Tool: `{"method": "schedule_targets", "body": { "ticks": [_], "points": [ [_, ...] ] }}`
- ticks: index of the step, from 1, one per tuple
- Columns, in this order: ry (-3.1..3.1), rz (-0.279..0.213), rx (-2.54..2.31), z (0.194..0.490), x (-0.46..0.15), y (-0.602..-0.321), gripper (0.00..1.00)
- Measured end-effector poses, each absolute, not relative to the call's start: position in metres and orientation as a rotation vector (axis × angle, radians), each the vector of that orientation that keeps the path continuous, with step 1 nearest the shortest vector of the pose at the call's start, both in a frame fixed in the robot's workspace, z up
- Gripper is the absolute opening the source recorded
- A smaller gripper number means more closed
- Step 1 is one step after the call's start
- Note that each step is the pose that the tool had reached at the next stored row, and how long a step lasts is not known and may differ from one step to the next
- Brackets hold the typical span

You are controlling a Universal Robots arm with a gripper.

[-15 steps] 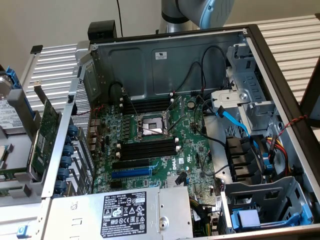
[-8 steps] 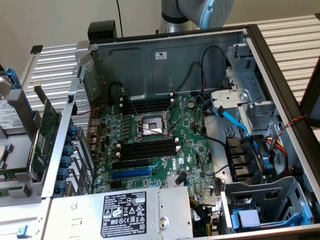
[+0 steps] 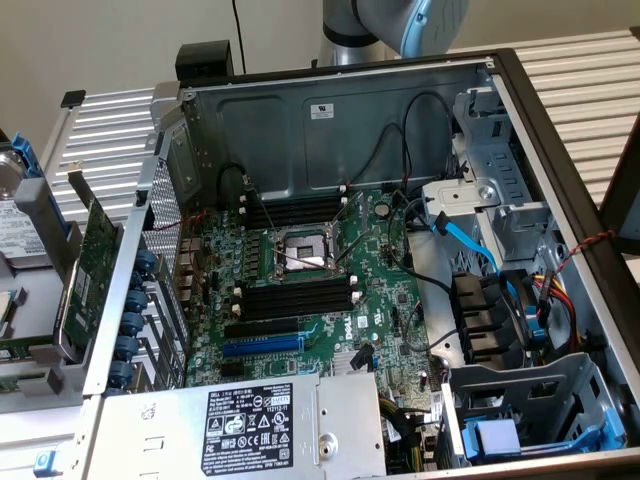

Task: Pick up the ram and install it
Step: 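Pick up the ram and move it above insertion slot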

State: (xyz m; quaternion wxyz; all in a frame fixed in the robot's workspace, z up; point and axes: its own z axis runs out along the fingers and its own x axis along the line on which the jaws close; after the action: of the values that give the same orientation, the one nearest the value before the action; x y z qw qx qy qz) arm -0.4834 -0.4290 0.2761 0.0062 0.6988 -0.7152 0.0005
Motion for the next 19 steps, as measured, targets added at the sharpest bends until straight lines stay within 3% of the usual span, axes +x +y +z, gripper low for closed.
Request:
{"method": "schedule_targets", "body": {
  "ticks": [19],
  "points": [
    [-2.239, 0.000, 2.187, 0.242, -0.480, -0.444, 0.45]
  ]
}}
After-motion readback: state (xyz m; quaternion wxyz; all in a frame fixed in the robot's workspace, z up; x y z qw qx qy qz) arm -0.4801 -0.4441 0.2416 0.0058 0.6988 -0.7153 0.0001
